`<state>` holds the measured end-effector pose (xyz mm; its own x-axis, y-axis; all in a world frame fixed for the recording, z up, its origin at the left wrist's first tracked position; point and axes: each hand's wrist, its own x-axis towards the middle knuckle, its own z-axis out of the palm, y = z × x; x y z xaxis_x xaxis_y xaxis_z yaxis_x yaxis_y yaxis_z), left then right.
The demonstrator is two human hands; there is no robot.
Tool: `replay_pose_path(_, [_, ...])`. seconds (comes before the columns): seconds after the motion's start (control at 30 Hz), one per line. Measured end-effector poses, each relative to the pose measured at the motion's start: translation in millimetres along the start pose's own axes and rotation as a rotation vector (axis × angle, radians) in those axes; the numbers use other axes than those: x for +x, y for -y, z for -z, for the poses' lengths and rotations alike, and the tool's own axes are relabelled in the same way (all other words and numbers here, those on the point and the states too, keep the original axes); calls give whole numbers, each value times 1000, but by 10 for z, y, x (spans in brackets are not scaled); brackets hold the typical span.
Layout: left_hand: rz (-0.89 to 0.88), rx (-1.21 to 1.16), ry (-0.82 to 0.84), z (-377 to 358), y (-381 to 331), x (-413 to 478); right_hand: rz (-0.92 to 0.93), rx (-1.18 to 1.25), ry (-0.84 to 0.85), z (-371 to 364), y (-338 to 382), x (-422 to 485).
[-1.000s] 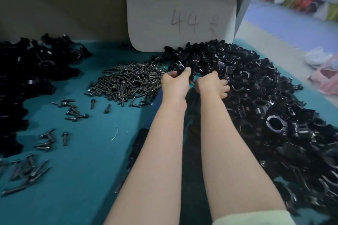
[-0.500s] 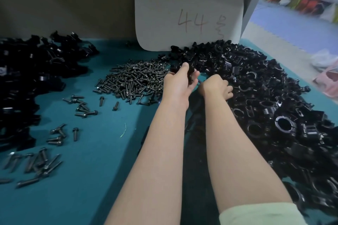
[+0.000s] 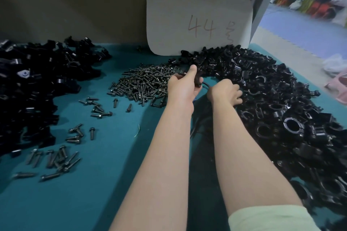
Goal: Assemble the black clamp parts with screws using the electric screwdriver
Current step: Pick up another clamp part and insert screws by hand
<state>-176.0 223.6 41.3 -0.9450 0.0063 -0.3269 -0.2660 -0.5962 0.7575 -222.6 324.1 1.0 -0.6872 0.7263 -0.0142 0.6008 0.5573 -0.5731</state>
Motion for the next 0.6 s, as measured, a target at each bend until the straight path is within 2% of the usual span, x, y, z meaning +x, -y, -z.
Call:
replay_pose_path(0.1, [1, -28, 10, -13, 57, 17, 46, 159, -68, 93, 47, -21])
replay_pose_path(0.17, [-46, -41, -11, -1, 69, 18, 106, 386, -55, 195, 111, -51])
replay_pose_path(0.23, [-128, -44, -35, 19, 60, -1, 168, 658, 35, 297, 177, -133])
replay_pose_path(0.33, [-231, 25, -88, 67, 9, -96, 219, 990, 269, 401, 202, -439])
replay_pose_path(0.47, [-230, -35, -98, 297, -112, -344, 372, 1051, 327, 455, 89, -866])
replay_pose_path(0.6, [-223, -111, -139, 690, -202, -585, 369, 1116, 490, 452, 93, -1213])
